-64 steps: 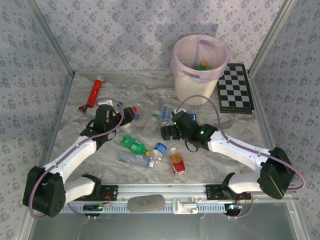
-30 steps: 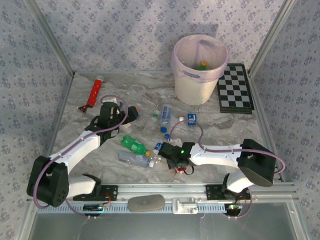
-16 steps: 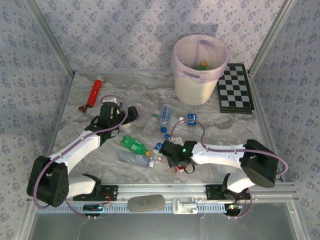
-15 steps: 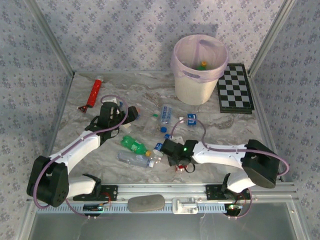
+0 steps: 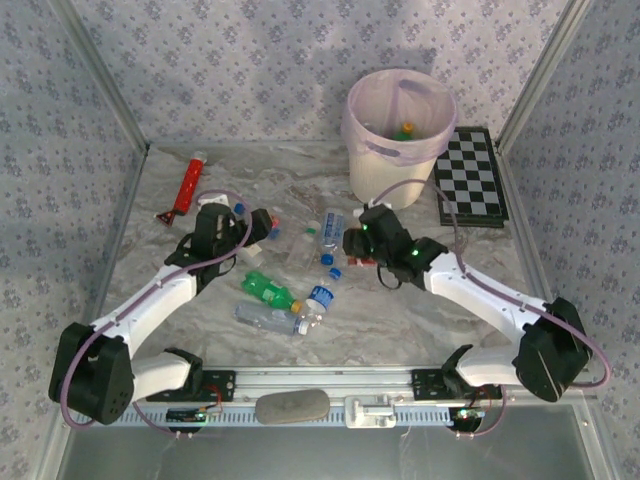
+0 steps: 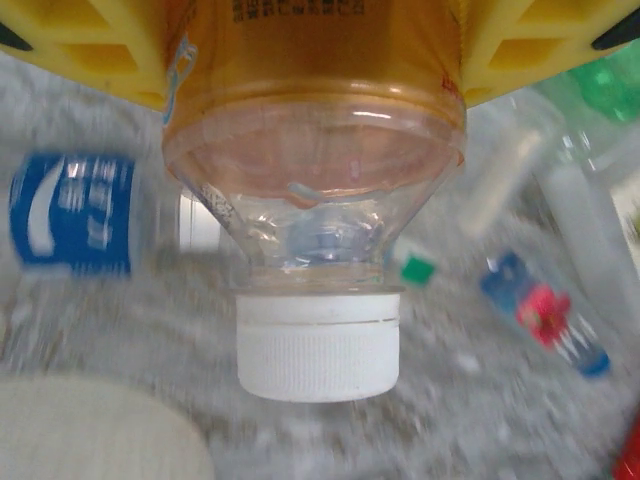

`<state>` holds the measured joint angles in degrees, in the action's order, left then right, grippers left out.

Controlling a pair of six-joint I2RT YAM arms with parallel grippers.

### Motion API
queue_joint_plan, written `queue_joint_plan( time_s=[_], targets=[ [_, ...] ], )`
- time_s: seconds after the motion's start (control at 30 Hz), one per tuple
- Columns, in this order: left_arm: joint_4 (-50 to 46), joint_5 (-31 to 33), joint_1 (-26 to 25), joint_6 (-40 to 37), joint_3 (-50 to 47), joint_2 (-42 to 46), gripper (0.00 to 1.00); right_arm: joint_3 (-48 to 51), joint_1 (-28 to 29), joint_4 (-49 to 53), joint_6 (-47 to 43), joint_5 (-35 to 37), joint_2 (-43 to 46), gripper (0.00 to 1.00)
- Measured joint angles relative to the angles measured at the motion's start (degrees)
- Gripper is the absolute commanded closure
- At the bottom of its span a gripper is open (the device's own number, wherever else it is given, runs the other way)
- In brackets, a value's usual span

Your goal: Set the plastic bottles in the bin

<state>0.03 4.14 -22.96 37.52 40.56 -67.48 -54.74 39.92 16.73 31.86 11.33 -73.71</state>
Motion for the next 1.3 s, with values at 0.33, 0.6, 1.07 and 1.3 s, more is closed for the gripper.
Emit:
queue_joint_plan(
  time_s=[0.33, 0.6, 1.07, 1.3],
  targets=[
    [-0.04, 0.7, 0.0, -0.02, -0.98, 0.79, 0.0, -12.11, -8.57, -12.79, -12.61, -1.38, -0.87, 0.54],
    [-0.2, 1.49, 0.0, -0.48, -1.4, 1.18, 0.0, -28.06, -16.59, -15.45, -20.46, -3.96, -8.63, 0.54],
    [-0.35, 1.73, 0.0, -0.87, -1.64, 3.02, 0.0, -50.36, -24.26, -8.24, -28.74, -3.15, -28.63, 0.53],
    [-0.9, 1.92, 0.0, -1.09, -1.64, 3.48, 0.0, -60.35, -24.7, 2.34, -29.09, -3.15, -38.66, 0.53]
  ],
)
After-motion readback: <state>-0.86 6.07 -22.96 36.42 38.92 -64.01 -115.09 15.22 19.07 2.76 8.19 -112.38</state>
